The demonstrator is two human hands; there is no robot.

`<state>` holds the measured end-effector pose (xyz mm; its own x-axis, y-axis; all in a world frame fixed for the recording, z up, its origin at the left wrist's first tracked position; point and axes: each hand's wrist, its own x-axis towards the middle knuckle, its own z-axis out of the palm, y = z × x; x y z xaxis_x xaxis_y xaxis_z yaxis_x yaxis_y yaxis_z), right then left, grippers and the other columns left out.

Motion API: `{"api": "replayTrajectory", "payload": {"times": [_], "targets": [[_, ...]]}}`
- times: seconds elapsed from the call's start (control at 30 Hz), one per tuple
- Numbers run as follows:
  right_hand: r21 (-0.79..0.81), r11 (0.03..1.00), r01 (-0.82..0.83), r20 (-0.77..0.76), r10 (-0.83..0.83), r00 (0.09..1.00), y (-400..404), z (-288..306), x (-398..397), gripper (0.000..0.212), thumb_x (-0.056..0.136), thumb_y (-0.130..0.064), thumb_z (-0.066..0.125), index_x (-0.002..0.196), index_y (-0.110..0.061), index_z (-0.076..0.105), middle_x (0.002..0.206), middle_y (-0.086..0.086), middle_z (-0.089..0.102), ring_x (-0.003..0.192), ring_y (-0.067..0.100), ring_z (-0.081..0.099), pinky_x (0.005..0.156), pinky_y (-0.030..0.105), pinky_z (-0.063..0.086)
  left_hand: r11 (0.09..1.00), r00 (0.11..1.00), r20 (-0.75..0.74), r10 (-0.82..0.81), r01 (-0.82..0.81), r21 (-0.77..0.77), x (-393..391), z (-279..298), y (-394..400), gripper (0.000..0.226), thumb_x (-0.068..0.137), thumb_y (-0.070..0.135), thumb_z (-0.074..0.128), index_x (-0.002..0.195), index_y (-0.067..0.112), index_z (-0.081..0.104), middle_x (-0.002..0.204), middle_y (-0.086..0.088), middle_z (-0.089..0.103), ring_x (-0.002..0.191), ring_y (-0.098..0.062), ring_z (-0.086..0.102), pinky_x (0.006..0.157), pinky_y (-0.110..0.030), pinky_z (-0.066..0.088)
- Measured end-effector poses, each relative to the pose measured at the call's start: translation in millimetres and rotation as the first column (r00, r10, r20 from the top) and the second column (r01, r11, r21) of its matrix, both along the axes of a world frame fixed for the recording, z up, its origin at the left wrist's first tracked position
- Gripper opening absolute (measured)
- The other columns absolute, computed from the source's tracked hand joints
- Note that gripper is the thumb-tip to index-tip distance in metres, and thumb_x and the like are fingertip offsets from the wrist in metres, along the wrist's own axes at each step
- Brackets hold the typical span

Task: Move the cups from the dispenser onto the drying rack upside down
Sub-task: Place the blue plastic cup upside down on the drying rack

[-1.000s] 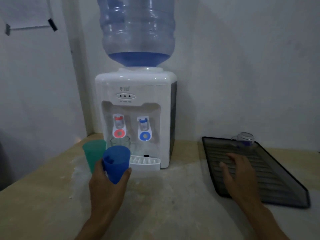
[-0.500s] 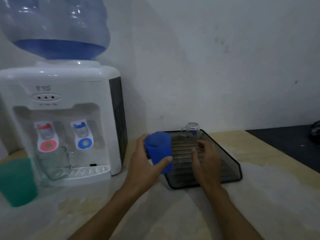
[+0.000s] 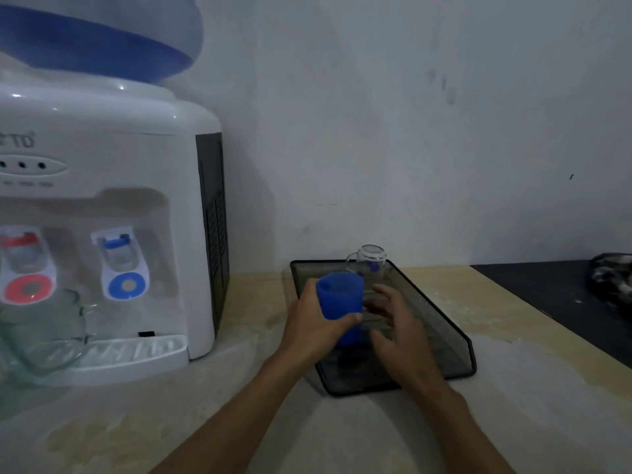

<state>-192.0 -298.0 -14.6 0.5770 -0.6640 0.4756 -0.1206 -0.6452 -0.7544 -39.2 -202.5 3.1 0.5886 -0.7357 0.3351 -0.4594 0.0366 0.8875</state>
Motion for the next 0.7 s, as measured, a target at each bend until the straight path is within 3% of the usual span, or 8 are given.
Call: {"api": "replayTrajectory", "payload": {"times": [0.07,0.13,0.2,0.37,0.47,0.6,0.7], "targets": [[0.025,0.996,-0.088,-0.069,0.09,0.994,0.0,-2.4,1.7,0.079,0.081,-0.011,0.061,0.152,-0.035,0.036,0.138,-0.007,0.064,0.129,0.005,0.058,0.091,0.019,0.055,1.0,1.0,-0.012,-0.026,0.026,0.012,6.7,-0.2,0.0,0.073,0.062,0.051,0.09,0.122,0.034,0.051,0.122,0.012,0.064,0.106,-0.003,0.064,0.082,-0.027,0.06],[0.01,0.992,-0.126,-0.098,0.126,0.987,1.9,-4.5,5.2,0.082,0.083,-0.023,0.072,0.154,-0.038,0.032,0.14,-0.016,0.062,0.128,-0.003,0.057,0.099,0.023,0.053,0.998,0.998,-0.017,-0.055,0.055,0.04,10.8,1.6,0.1,0.074,0.062,0.049,0.092,0.123,0.032,0.054,0.121,0.012,0.066,0.105,-0.005,0.066,0.085,-0.032,0.062],[0.024,0.991,-0.134,-0.093,0.135,0.986,4.5,-7.6,12.4,0.087,0.08,-0.036,0.083,0.152,-0.039,0.035,0.135,-0.026,0.062,0.122,-0.009,0.059,0.096,0.017,0.052,0.994,0.996,-0.033,-0.085,0.087,0.059,13.5,2.7,0.7,0.076,0.059,0.05,0.092,0.124,0.03,0.057,0.119,0.011,0.068,0.105,-0.008,0.068,0.087,-0.038,0.063],[0.031,0.997,-0.064,-0.091,0.066,0.994,7.9,-8.4,17.7,0.077,0.075,-0.034,0.09,0.137,-0.045,0.044,0.123,-0.029,0.064,0.111,-0.015,0.062,0.086,0.008,0.052,0.986,0.991,-0.023,-0.131,0.133,0.103,16.9,15.8,2.4,0.077,0.06,0.056,0.091,0.124,0.03,0.057,0.117,0.014,0.066,0.1,-0.004,0.067,0.081,-0.03,0.062],[0.052,0.998,-0.044,-0.118,0.05,0.992,6.9,-2.9,13.8,0.077,0.075,-0.031,0.09,0.137,-0.044,0.047,0.122,-0.029,0.062,0.108,-0.02,0.059,0.08,0.003,0.049,0.986,0.989,-0.029,-0.146,0.148,0.081,21.5,26.9,5.7,0.085,0.063,0.054,0.091,0.134,0.03,0.052,0.125,0.015,0.058,0.107,-0.004,0.061,0.079,-0.022,0.053],[0.139,0.99,-0.015,-0.093,0.028,0.995,5.1,6.5,7.8,0.073,0.068,-0.028,0.095,0.129,-0.04,0.056,0.12,-0.023,0.067,0.109,-0.006,0.065,0.087,0.015,0.054,0.978,0.978,-0.051,-0.203,0.206,0.044,29.0,37.3,12.0,0.083,0.064,0.047,0.092,0.136,0.036,0.053,0.129,0.01,0.061,0.113,-0.008,0.061,0.093,-0.036,0.058],[0.38,0.918,-0.109,0.11,0.071,0.991,5.3,15.1,-0.5,0.078,0.059,-0.026,0.098,0.129,-0.029,0.063,0.121,-0.004,0.075,0.105,0.015,0.075,0.083,0.029,0.061,0.974,0.969,-0.105,-0.224,0.225,-0.011,31.2,45.4,16.2,0.076,0.066,0.049,0.088,0.134,0.037,0.056,0.126,0.009,0.063,0.111,-0.01,0.063,0.087,-0.032,0.057]]}}
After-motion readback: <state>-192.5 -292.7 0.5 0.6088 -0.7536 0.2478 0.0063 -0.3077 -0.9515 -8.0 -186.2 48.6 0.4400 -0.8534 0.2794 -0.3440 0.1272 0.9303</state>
